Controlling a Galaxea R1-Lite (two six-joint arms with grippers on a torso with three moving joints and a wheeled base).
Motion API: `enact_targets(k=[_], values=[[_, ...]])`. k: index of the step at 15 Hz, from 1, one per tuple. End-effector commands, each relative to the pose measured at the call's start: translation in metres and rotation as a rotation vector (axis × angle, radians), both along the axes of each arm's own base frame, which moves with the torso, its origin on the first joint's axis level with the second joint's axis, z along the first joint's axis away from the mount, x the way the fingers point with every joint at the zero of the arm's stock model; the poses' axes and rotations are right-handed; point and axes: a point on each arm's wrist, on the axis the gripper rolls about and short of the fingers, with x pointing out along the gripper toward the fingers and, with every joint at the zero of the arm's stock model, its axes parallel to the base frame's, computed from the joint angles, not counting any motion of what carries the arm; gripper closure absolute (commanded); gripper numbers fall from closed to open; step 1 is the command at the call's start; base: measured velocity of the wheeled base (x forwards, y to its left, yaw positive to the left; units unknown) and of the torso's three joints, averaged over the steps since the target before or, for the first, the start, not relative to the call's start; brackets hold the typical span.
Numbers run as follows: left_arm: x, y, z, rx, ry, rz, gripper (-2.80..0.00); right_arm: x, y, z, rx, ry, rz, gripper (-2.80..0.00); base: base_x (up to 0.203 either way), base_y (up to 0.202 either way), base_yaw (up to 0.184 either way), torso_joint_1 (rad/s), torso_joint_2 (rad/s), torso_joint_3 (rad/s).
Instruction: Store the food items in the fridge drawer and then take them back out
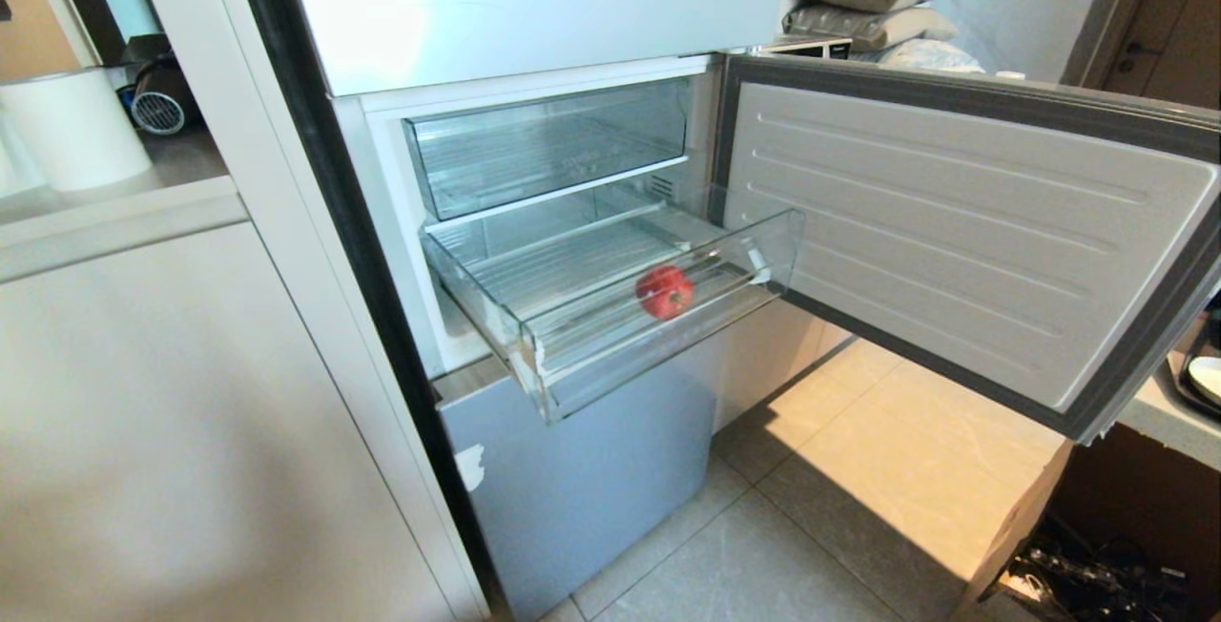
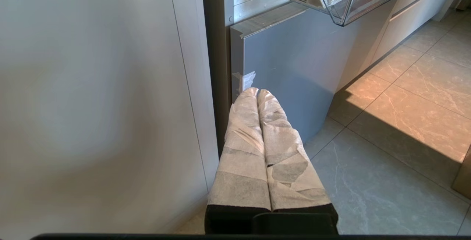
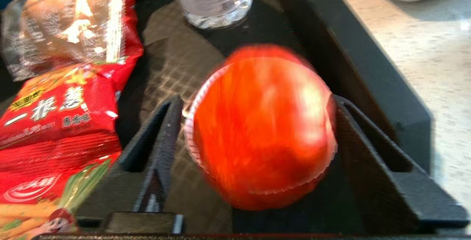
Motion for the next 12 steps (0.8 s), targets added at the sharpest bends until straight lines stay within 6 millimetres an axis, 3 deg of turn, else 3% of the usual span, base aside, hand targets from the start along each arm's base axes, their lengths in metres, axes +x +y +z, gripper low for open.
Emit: enact_targets(k=[1,5,6,8,10,12], values=[[0.000,0.000,0.000,0.000,0.002,0.000,0.00,-0.002,-0.001,0.003,-0.010,-0.007,-0.004,-2.80,0.000,0.000,0.000,0.000,0.00,0.000],[0.000,0.000,0.000,0.000,0.002,0.000,0.00,-0.009,0.008,0.029,-0.055,-0.034,-0.011,-2.80,0.000,0.000,0.000,0.000,0.00,0.000],[0.000,0.000,0.000,0.000,0.002,0.000,0.00,-0.012,0.015,0.040,-0.075,-0.044,-0.007,0.00,0.000,0.000,0.000,0.000,0.00,0.000],[0.000,0.000,0.000,0.000,0.002,0.000,0.00,-0.021,0.035,0.066,-0.118,-0.069,0.019,0.00,0.000,0.000,0.000,0.000,0.00,0.000],[0.000,0.000,0.000,0.000,0.002,0.000,0.00,-0.034,0.071,0.096,-0.172,-0.094,0.047,0.00,0.000,0.000,0.000,0.000,0.00,0.000],[0.000,0.000,0.000,0.000,0.002,0.000,0.00,-0.044,0.108,0.110,-0.195,-0.107,0.092,0.00,0.000,0.000,0.000,0.000,0.00,0.000]])
